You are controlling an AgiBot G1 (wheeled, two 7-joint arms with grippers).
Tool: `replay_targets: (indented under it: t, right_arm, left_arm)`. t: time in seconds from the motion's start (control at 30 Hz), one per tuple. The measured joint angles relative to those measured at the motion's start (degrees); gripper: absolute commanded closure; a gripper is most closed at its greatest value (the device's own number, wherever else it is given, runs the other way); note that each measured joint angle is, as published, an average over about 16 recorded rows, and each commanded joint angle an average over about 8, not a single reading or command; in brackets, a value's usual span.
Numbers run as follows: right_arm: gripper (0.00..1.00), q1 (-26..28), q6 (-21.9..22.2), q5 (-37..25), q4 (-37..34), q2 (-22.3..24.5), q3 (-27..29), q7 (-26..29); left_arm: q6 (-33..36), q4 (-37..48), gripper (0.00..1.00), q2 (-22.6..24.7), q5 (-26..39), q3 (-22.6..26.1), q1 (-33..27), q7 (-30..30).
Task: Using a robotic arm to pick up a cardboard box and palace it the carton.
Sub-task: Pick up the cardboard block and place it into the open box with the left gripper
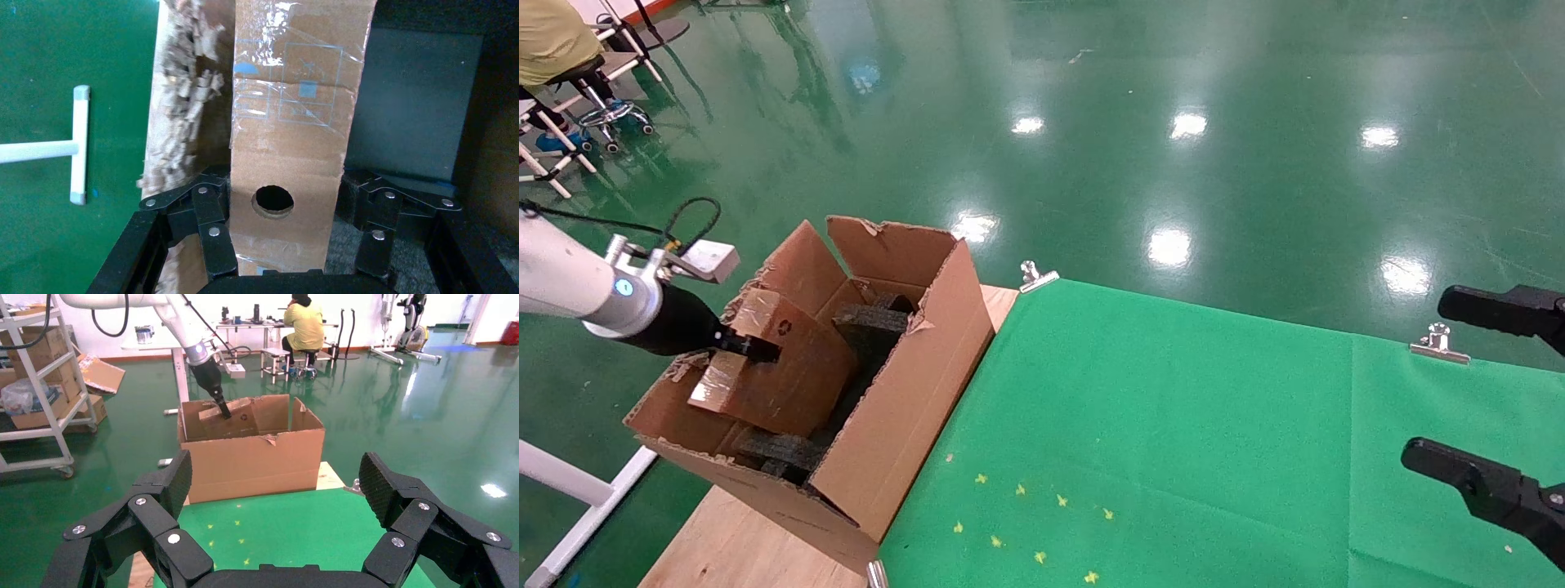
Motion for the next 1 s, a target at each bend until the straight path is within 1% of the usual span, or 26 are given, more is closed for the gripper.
replay_targets:
  t: [0.5,0.93,0.97,1.0]
  right_arm:
    - [0.00,0.0,0.0,0.0,0.0,0.0,0.0,0.0]
    - [0.00,0.0,0.0,0.0,0.0,0.0,0.0,0.0]
    - [0.00,0.0,0.0,0.0,0.0,0.0,0.0,0.0]
    - [0.00,0.0,0.0,0.0,0.0,0.0,0.0,0.0]
  left_arm:
    - [-3.5,-0.2,1.00,1.7,-1.4,-1.0,5.2,-2.3]
    - [-4.7,-0.2,1.00,2.5,-2.1,-1.5,8.3,-3.7]
    - [-4.8,-0.2,0.99,2.6,-2.2,-1.5,8.4,-3.8]
    - [-4.9,-0.2,0.92,2.7,-2.2,-1.6,8.6,-3.9]
